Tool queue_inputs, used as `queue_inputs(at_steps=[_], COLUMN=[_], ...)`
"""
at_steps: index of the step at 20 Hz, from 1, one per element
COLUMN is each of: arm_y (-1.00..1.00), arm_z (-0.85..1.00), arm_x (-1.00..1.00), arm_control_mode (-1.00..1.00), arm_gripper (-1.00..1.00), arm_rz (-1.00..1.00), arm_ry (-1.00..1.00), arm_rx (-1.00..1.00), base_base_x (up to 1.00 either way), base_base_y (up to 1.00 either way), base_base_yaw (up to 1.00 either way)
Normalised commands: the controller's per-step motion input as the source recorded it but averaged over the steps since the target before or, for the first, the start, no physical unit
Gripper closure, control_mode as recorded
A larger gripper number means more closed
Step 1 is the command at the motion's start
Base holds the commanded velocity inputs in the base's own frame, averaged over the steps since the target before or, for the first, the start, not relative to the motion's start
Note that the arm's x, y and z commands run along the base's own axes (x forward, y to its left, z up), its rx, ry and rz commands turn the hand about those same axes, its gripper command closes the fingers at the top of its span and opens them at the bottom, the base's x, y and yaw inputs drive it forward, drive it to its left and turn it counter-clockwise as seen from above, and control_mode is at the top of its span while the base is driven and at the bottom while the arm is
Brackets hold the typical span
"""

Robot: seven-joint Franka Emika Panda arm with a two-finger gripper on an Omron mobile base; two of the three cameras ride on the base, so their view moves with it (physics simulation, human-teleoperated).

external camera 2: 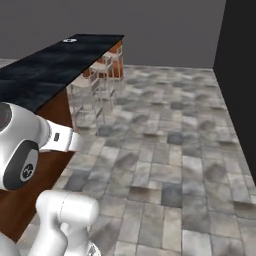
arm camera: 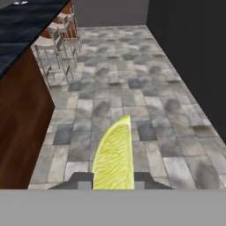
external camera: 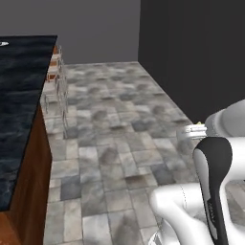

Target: Take the lemon wedge from the fridge and place it on the plate with fish on the dining counter.

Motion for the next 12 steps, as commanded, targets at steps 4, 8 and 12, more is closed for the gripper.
queue_inputs(at_steps=[4, 8, 12], arm_y=[0.00, 0.00, 0.00], arm_z=[0.00, 0.00, 0.00], arm_x=[0.00, 0.00, 0.00], arm_control_mode=[1.00, 1.00, 1.00], arm_gripper=[1.00, 1.00, 1.00], arm_rz=[0.00, 0.00, 0.00], arm_ry=[0.00, 0.00, 0.00], arm_rx=[0.00, 0.00, 0.00], base_base_x=[1.00, 1.00, 1.00], base_base_y=[-0.47, -0.40, -0.28], base_base_yaw=[0.14, 0.11, 0.05])
